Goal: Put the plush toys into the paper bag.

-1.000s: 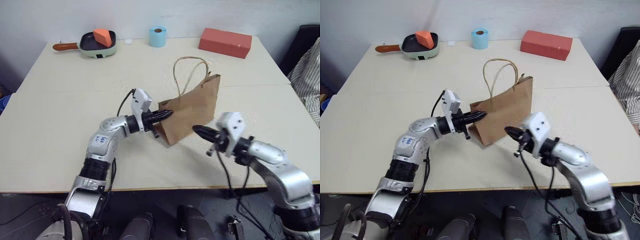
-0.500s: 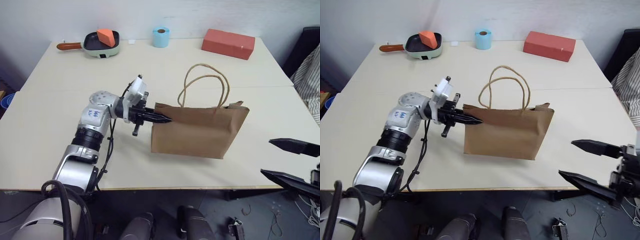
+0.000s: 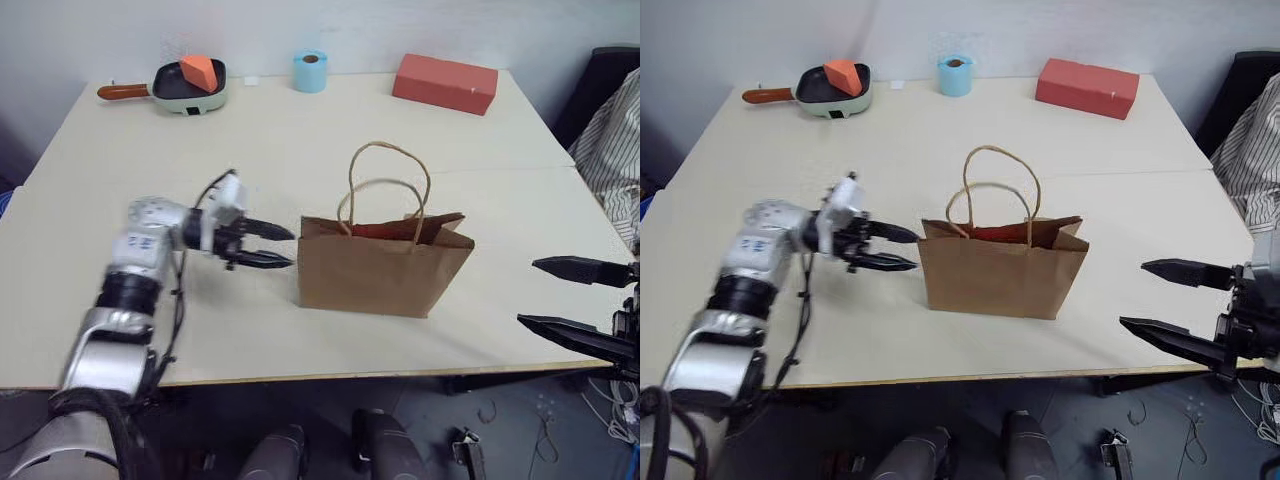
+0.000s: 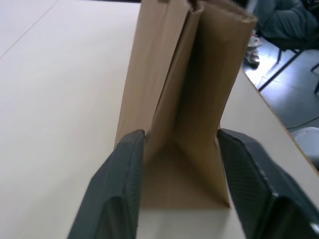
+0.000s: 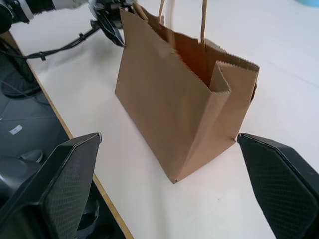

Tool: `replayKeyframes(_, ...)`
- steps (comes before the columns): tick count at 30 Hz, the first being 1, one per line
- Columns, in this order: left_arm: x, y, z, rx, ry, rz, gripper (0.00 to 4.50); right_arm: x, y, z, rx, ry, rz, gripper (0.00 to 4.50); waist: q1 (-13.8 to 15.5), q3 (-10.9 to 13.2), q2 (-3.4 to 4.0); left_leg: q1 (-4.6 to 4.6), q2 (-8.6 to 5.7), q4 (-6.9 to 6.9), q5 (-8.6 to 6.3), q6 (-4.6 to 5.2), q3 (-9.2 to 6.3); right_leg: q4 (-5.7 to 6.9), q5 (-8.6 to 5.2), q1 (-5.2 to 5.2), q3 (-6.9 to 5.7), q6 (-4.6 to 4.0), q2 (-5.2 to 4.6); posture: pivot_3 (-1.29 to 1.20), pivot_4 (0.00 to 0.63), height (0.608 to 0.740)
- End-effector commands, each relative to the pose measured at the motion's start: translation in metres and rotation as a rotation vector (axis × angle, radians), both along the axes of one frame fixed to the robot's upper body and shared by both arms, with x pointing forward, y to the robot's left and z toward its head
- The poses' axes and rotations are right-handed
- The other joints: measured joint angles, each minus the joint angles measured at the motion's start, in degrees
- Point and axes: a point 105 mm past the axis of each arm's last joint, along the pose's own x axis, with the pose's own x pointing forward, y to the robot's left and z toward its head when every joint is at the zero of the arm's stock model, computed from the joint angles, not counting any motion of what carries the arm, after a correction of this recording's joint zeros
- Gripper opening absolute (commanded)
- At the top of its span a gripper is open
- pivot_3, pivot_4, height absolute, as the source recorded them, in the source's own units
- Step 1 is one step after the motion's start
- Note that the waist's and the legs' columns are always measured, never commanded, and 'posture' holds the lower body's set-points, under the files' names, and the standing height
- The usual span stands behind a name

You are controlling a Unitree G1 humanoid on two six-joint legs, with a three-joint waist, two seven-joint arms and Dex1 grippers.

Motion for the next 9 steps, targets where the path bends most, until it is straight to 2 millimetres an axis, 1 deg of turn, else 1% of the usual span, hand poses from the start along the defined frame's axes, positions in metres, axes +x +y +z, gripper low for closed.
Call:
replayKeyframes(1,-0.058,0.054,0.047,-0.004,0.033,0.120,3.80,0.011,-0.014,0.013,-0.042,-0.002,0.055,4.50,-0.9,0.1,0.03,0.00,0.00,0.01,-0.01,0.00,0.01,0.00,0.00,0.00,0.03,0.00,0.00,0.00,0.150,0.740)
replayKeyframes(2,-0.076,0.066,0.051,0.030,0.054,0.163,4.11,0.015,-0.018,0.016,-0.050,0.001,0.066,4.50,-1.7,0.1,0.05,0.00,0.01,-0.07,-0.03,0.03,0.06,0.03,0.00,-0.05,0.16,0.00,0.06,0.00,0.150,0.740)
replayKeyframes(3,-0.087,0.071,0.053,0.052,0.067,0.189,4.45,0.017,-0.020,0.018,-0.056,0.003,0.075,4.50,-1.7,0.1,0.05,0.06,0.03,-0.15,-0.06,0.07,0.03,0.02,-0.01,-0.04,0.18,-0.02,0.09,0.00,0.150,0.740)
replayKeyframes(4,-0.100,0.077,0.055,0.074,0.077,0.208,4.48,0.022,-0.022,0.018,-0.068,0.013,0.087,4.50,-1.5,0.1,0.07,0.13,0.07,-0.15,-0.12,0.09,-0.01,-0.05,-0.01,0.04,0.10,-0.03,0.13,0.00,0.150,0.740)
replayKeyframes(6,-0.117,0.080,0.057,0.102,0.076,0.228,4.48,0.029,-0.026,0.017,-0.085,0.028,0.106,4.50,-0.5,0.1,0.24,0.11,0.05,-0.07,-0.15,0.10,-0.11,-0.23,-0.02,0.17,-0.01,-0.03,0.06,0.00,0.150,0.740)
replayKeyframes(8,-0.125,0.081,0.057,0.120,0.059,0.244,4.48,0.036,-0.028,0.015,-0.093,0.033,0.122,4.50,0.8,0.1,0.44,0.12,0.00,0.02,-0.15,0.17,-0.10,-0.50,0.02,0.30,-0.07,0.02,-0.04,0.00,0.150,0.740)
replayKeyframes(9,-0.128,0.079,0.055,0.129,0.056,0.244,4.48,0.039,-0.028,0.014,-0.095,0.031,0.131,4.50,0.8,0.1,0.44,0.11,0.00,0.03,-0.15,0.17,-0.09,-0.54,0.06,0.32,-0.07,0.03,-0.05,0.00,0.150,0.740)
